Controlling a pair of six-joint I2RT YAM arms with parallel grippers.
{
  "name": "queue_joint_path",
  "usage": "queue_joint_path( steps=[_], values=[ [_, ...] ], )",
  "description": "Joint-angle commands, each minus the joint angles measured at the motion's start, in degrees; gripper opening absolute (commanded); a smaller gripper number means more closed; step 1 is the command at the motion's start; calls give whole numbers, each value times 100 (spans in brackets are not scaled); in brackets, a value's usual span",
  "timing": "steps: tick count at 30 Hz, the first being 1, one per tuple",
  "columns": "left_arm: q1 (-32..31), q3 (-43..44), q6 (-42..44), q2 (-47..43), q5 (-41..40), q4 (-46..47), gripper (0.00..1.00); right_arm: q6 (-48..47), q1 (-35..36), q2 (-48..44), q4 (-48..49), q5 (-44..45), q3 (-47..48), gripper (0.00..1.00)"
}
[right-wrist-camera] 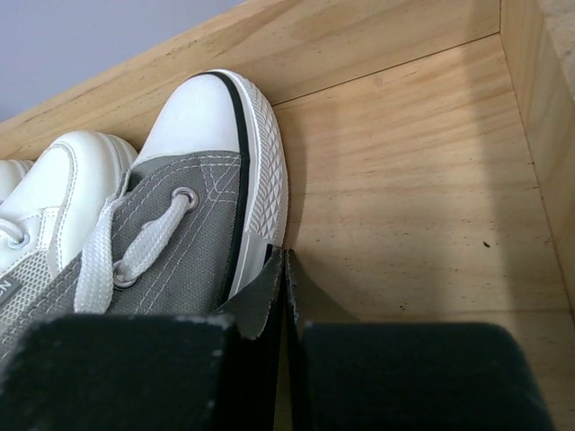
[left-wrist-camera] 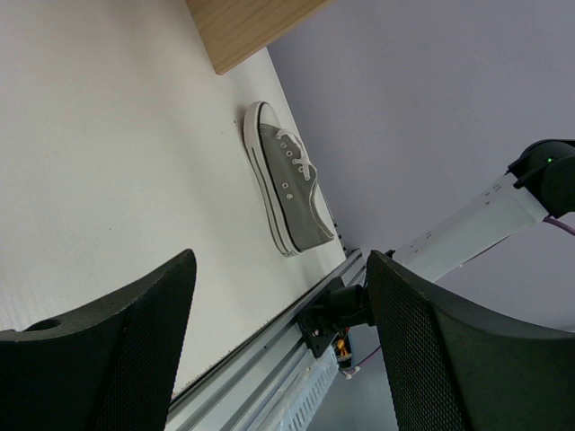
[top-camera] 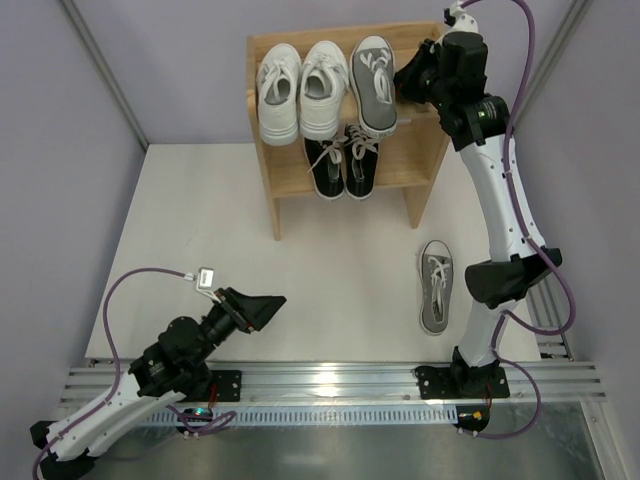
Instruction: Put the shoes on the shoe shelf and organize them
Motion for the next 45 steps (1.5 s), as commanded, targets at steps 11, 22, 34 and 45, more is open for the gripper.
queue_joint_path(
  steps=[11,22,34,45],
  values=[
    [16,-18,-59,-295,93,269,75,6,491,72,408,-518,-209,4],
    [16,-62,-42,-286,14,277,76,-284,500,-1728,768,2207,-1563,4],
    [16,-132,46,468,425,1154,80,-600,544,-4602,717,1488,-4698,4],
    [-142,1677,1171,5591,1710,2922,95,312,536,-7196,-1313,3430,-7916,92]
  ],
)
